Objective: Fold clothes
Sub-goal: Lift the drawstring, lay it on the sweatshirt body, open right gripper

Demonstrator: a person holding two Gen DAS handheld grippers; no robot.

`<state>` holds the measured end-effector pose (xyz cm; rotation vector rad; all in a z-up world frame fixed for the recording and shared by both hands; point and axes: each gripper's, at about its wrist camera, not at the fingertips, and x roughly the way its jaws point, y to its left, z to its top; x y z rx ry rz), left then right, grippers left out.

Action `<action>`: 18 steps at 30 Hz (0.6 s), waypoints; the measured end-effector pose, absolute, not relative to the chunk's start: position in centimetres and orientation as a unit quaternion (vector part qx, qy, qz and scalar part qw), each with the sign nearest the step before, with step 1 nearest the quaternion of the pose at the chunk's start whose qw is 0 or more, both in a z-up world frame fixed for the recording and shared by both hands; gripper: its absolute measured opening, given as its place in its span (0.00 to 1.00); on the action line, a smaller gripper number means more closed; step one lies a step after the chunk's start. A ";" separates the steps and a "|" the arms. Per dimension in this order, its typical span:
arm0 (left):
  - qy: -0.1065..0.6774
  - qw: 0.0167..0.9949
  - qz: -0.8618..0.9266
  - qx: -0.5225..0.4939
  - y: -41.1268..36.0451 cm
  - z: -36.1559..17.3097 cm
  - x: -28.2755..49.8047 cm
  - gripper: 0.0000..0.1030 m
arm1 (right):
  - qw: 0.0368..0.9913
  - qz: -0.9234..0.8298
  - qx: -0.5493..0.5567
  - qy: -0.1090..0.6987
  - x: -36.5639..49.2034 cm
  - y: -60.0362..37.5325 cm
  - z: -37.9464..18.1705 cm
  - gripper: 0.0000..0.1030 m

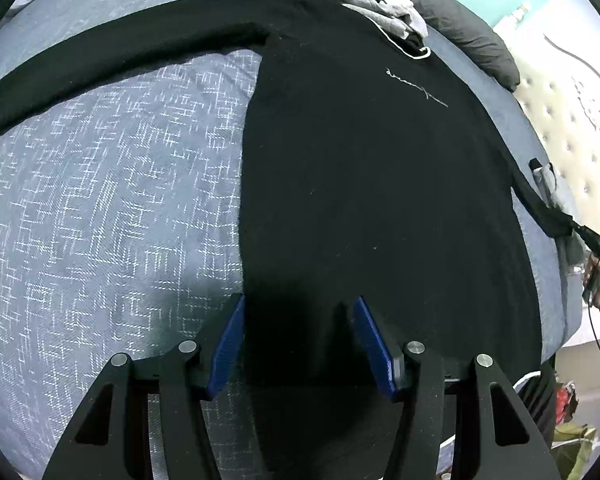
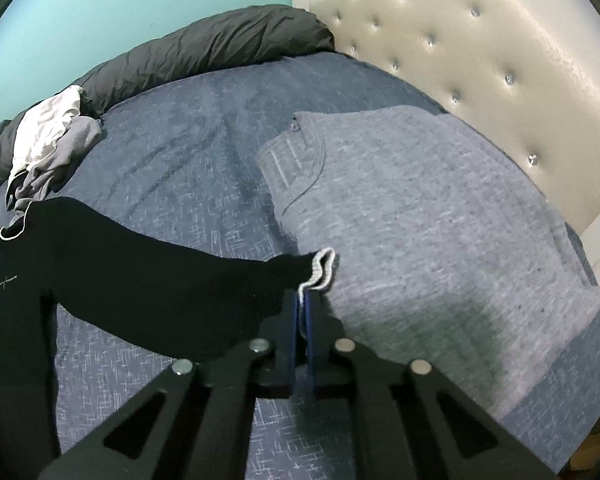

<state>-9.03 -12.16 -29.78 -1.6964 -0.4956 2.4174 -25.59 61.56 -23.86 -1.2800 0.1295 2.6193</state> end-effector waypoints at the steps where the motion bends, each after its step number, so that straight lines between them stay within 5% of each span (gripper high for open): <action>1: -0.166 0.073 0.805 -0.564 -12.1 -29.7 -8.9 0.58 | 0.109 0.894 -0.432 0.043 -25.5 61.4 -23.6 0.03; 18: -0.180 0.091 0.824 -0.529 -12.3 -26.6 -8.0 0.58 | -0.050 0.929 -0.362 0.063 -25.5 49.5 -11.8 0.03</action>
